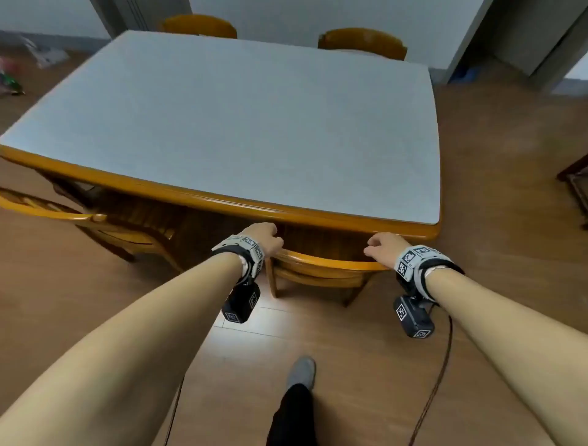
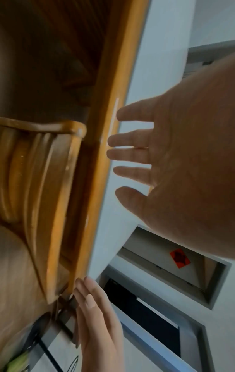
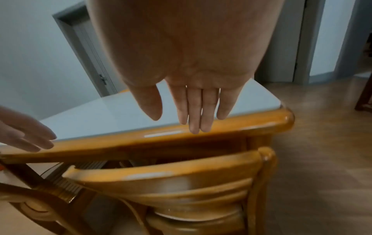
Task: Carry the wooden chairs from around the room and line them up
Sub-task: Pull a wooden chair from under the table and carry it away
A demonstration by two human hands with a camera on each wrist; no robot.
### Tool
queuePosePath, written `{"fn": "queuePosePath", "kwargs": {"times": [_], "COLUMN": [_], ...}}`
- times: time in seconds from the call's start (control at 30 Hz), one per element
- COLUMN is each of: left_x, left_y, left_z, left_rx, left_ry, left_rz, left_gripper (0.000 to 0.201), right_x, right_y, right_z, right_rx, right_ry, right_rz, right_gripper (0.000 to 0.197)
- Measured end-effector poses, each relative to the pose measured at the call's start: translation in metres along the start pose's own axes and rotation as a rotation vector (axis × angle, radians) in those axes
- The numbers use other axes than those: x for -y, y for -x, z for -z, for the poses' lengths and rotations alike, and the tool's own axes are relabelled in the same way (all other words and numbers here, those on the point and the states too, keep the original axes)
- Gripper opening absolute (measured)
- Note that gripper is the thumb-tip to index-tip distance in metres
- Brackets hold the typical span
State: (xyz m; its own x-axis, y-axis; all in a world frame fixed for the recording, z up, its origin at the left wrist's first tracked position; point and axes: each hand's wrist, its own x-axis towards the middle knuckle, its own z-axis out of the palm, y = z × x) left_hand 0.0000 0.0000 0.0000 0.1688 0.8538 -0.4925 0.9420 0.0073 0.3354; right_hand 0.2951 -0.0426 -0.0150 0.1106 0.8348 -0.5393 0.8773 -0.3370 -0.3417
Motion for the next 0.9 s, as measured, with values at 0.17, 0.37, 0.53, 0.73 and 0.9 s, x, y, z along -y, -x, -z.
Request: {"fn": "queuePosePath", "kwargs": {"times": [0.17, 0.37, 0.53, 0.73, 0.9], "left_x": [0.010, 0.012, 0.014, 0.021, 0.026], "left_y": [-0.033, -0.045, -0.047, -0.050, -0.050], "left_z": [-0.040, -0.059, -0.072, -0.082, -0.101], "left_rx": [0.119, 0.108, 0.052, -0.016, -0.140], "left_ry": [0.046, 0.018, 0.022, 0.038, 0.061], "left_rz": [0.064, 0.039, 0.019, 0.003, -0.026], "left_gripper": [0.058, 0.059, 0.055, 0.054, 0.052], "right_x": [-0.025, -0.034, -0.037, -0.039, -0.044], "right_y": [-0.019, -0.023, -0.022, -0.024, -0.022], "right_z": [-0.032, -0.036, -0.046, -0.059, -0.072], "right_rx": [0.068, 0.052, 0.021, 0.013, -0.048], "right_ry": [-0.002, -0.103, -0.117, -0.044, 0.001], "right_rz": [-0.041, -0.035, -0.033, -0.015, 0.004], "right_gripper": [0.046, 0.047, 0.050, 0.057, 0.061]}}
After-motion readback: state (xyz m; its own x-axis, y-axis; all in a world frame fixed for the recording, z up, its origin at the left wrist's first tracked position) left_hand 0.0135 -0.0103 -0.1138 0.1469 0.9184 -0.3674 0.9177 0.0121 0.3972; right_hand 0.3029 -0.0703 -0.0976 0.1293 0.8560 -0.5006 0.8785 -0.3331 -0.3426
